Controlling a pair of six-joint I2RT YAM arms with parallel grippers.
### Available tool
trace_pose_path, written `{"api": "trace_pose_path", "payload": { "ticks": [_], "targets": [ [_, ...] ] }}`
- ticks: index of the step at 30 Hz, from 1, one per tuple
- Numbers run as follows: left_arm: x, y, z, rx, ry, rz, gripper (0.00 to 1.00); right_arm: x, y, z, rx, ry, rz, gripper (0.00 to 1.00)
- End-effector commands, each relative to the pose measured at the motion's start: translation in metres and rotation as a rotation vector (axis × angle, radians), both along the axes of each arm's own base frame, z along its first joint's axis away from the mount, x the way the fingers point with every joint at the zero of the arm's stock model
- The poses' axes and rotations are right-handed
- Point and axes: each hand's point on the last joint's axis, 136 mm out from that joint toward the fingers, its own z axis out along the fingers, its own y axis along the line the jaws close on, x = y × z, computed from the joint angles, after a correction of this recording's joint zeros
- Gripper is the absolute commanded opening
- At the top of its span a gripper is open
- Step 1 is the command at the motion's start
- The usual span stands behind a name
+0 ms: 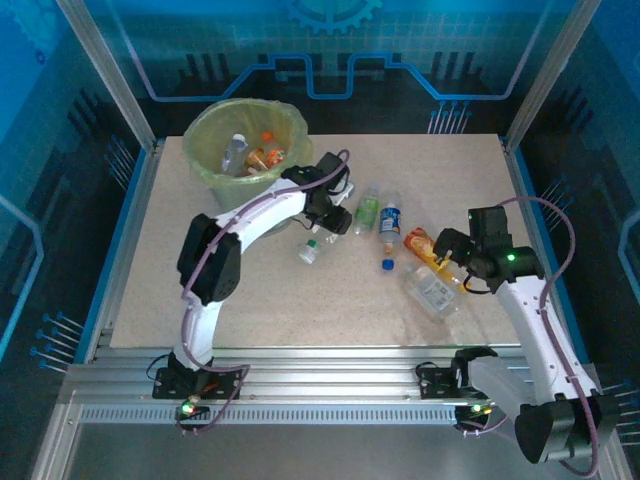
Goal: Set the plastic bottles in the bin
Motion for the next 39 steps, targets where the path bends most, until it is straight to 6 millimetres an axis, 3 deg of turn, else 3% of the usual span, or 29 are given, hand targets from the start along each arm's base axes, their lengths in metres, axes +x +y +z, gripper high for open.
{"api": "trace_pose_path", "payload": {
  "ticks": [1,5,11,16,20,27,32,39],
  "targets": [
    [-0.020,-0.029,0.071,-0.234,-0.027,-0.072,0.49,-0.002,-0.002,0.000,0.012,-0.012,-0.020,1.00],
    [-0.028,-0.039,0.135,-0.368,-0.110,-0.125,0.49,-0.003,-0.003,0.001,0.008,-0.016,-0.020,1.00],
    [-0.022,-0.022,0.224,-0.465,-0.324,-0.128,0.48,-0.004,-0.004,0.002,0.004,-0.022,-0.023,1.00],
    [0.002,0.023,0.280,-0.490,-0.511,-0.022,0.48,-0.005,-0.004,0.003,0.005,-0.025,-0.023,1.00],
    [0.026,0.070,0.309,-0.480,-0.629,0.092,0.48,-0.005,-0.004,0.004,0.003,-0.027,-0.024,1.00],
    [0.069,0.146,0.325,-0.426,-0.733,0.257,0.49,-0.003,-0.002,0.006,0.018,-0.034,-0.026,1.00],
    [0.089,0.183,0.328,-0.370,-0.787,0.304,0.49,0.000,-0.001,0.009,0.024,-0.035,-0.024,1.00],
    [0.116,0.216,0.290,-0.188,-0.750,0.349,0.50,0.003,0.001,0.010,0.038,-0.039,-0.021,1.00]
  ]
}}
